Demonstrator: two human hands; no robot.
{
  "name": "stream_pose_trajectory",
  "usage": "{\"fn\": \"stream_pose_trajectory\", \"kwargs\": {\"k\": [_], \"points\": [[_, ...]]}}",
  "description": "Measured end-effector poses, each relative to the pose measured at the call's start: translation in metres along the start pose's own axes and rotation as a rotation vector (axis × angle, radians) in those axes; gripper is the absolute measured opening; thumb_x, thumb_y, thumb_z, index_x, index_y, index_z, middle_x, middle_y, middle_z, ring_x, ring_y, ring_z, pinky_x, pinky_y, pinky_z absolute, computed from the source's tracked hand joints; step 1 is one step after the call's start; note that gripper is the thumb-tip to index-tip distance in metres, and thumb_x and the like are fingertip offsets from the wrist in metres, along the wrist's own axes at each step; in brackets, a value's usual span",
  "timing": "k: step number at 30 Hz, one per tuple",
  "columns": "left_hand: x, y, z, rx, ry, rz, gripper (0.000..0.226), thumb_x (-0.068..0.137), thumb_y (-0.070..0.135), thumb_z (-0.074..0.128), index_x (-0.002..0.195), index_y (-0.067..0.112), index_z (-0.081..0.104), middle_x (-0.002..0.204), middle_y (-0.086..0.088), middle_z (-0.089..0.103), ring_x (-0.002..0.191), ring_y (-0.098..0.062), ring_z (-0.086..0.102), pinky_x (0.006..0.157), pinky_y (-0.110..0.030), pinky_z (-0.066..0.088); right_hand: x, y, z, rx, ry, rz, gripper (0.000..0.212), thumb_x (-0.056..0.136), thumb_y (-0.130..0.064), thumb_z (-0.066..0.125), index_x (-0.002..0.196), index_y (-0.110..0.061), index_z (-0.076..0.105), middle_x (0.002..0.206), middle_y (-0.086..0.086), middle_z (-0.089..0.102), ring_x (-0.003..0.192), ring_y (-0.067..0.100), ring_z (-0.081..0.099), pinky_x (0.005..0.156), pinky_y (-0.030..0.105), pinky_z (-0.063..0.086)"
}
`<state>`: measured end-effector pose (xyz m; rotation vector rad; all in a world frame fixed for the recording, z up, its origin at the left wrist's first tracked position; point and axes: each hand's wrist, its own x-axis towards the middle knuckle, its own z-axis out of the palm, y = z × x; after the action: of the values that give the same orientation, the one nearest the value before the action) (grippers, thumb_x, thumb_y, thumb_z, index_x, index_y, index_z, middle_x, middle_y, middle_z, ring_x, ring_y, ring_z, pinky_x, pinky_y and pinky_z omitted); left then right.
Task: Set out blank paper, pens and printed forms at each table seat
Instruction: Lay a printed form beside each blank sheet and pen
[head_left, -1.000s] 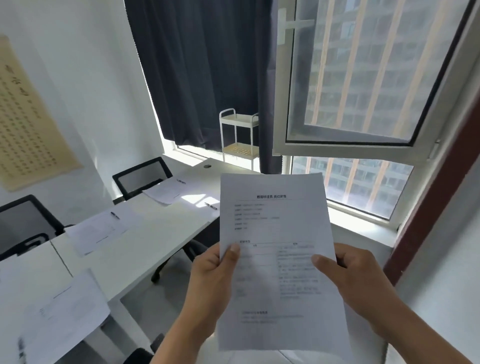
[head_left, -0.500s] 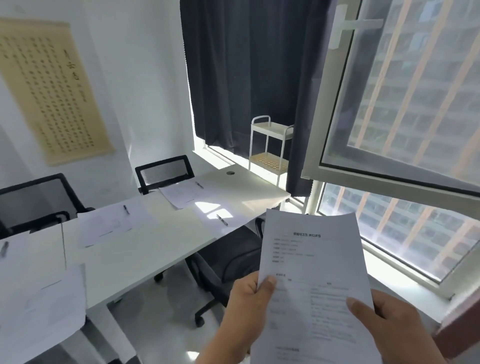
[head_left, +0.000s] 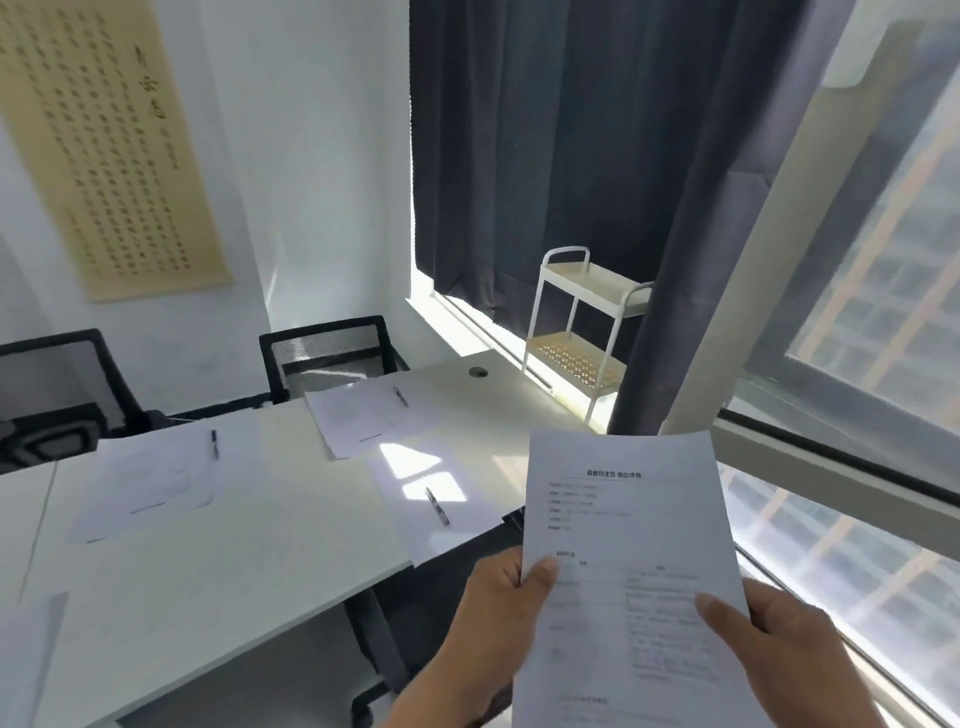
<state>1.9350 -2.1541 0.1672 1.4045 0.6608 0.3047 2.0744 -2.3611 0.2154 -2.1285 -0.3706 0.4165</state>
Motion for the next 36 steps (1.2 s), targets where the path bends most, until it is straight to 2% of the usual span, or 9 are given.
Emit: {"fn": "stream_pose_trajectory", "kwargs": {"k": [6, 9, 14, 19, 22, 24, 27, 31, 36], "points": [[0.071, 0.008, -0.031, 0.071, 0.122, -0.034, 0.028, 0.115, 0.026, 0.056, 0.108, 0.024, 0.083, 0.104, 0.015, 0.085, 0.098, -0.009, 0.081, 0.085, -0.024, 0.064, 0.096, -0.028, 0.040, -0.031, -0.123, -0.012, 0.024, 0.095, -0.014, 0.080, 0.071, -0.019, 0.081, 0.066, 0.009, 0.074, 0.065, 0.025, 0.064, 0.067, 0.036, 0.046], [0.119, 0.003, -0.042, 0.089, 0.204, -0.069, 0.027, 0.114, 0.027, 0.058, 0.107, 0.021, 0.083, 0.102, 0.014, 0.085, 0.096, -0.008, 0.081, 0.089, -0.029, 0.066, 0.153, -0.040, 0.067, -0.045, -0.190, -0.036, 0.026, 0.095, -0.013, 0.079, 0.075, -0.029, 0.083, 0.066, 0.002, 0.076, 0.069, 0.025, 0.069, 0.071, 0.037, 0.050], [0.183, -0.005, -0.054, 0.025, 0.290, -0.170, 0.027, 0.114, 0.030, 0.056, 0.111, 0.025, 0.082, 0.104, 0.010, 0.085, 0.097, -0.013, 0.082, 0.095, -0.040, 0.067, 0.243, -0.041, 0.116, -0.147, -0.302, -0.069, 0.042, 0.097, -0.015, 0.077, 0.056, -0.020, 0.068, 0.054, -0.006, 0.067, 0.058, 0.019, 0.061, 0.060, 0.034, 0.043], [0.257, -0.013, -0.068, 0.019, 0.447, -0.186, 0.028, 0.114, 0.030, 0.055, 0.111, 0.027, 0.082, 0.102, 0.009, 0.084, 0.096, -0.020, 0.080, 0.092, -0.041, 0.067, 0.347, -0.040, 0.165, -0.185, -0.425, -0.123, 0.030, 0.098, -0.030, 0.073, 0.077, -0.009, 0.072, 0.072, 0.005, 0.073, 0.075, 0.034, 0.071, 0.064, 0.039, 0.049], [0.283, -0.031, -0.075, 0.052, 0.493, -0.220, 0.029, 0.112, 0.032, 0.057, 0.101, 0.022, 0.081, 0.097, 0.000, 0.082, 0.085, -0.020, 0.076, 0.081, -0.032, 0.063, 0.381, -0.034, 0.184, -0.190, -0.487, -0.121, 0.032, 0.098, -0.035, 0.071, 0.087, -0.005, 0.072, 0.082, 0.015, 0.074, 0.065, 0.028, 0.068, 0.062, 0.036, 0.045], [0.307, -0.042, -0.075, 0.068, 0.536, -0.257, 0.038, 0.110, 0.032, 0.059, 0.080, 0.011, 0.066, 0.077, -0.014, 0.067, 0.068, -0.018, 0.060, 0.065, -0.031, 0.048, 0.405, -0.028, 0.198, -0.227, -0.499, -0.110, 0.036, 0.099, -0.033, 0.071, 0.086, 0.001, 0.067, 0.072, 0.015, 0.067, 0.060, 0.021, 0.054, 0.060, 0.035, 0.040], [0.336, -0.055, -0.077, 0.119, 0.625, -0.322, 0.042, 0.105, 0.032, 0.062, 0.072, 0.018, 0.041, 0.067, -0.002, 0.037, 0.061, -0.017, 0.037, 0.058, -0.031, 0.032, 0.427, -0.021, 0.217, -0.268, -0.503, -0.078, 0.040, 0.101, -0.030, 0.071, 0.081, 0.003, 0.059, 0.064, 0.005, 0.054, 0.058, 0.020, 0.045, 0.058, 0.035, 0.034], [0.364, -0.078, -0.077, 0.224, 0.649, -0.398, 0.043, 0.102, 0.034, 0.064, 0.072, 0.019, 0.036, 0.064, 0.001, 0.034, 0.059, -0.018, 0.034, 0.059, -0.033, 0.032, 0.446, -0.012, 0.240, -0.320, -0.505, -0.036, 0.045, 0.103, -0.028, 0.067, 0.070, -0.013, 0.039, 0.059, 0.000, 0.041, 0.056, 0.021, 0.035, 0.054, 0.033, 0.026], [0.391, -0.099, -0.092, 0.395, 0.667, -0.452, 0.047, 0.098, 0.037, 0.066, 0.069, 0.019, 0.034, 0.061, 0.003, 0.034, 0.056, -0.018, 0.033, 0.054, -0.031, 0.030, 0.475, 0.000, 0.274, -0.308, -0.496, -0.014, 0.046, 0.102, -0.028, 0.065, 0.071, -0.015, 0.033, 0.061, 0.001, 0.036, 0.058, 0.021, 0.030, 0.055, 0.032, 0.025]]}}
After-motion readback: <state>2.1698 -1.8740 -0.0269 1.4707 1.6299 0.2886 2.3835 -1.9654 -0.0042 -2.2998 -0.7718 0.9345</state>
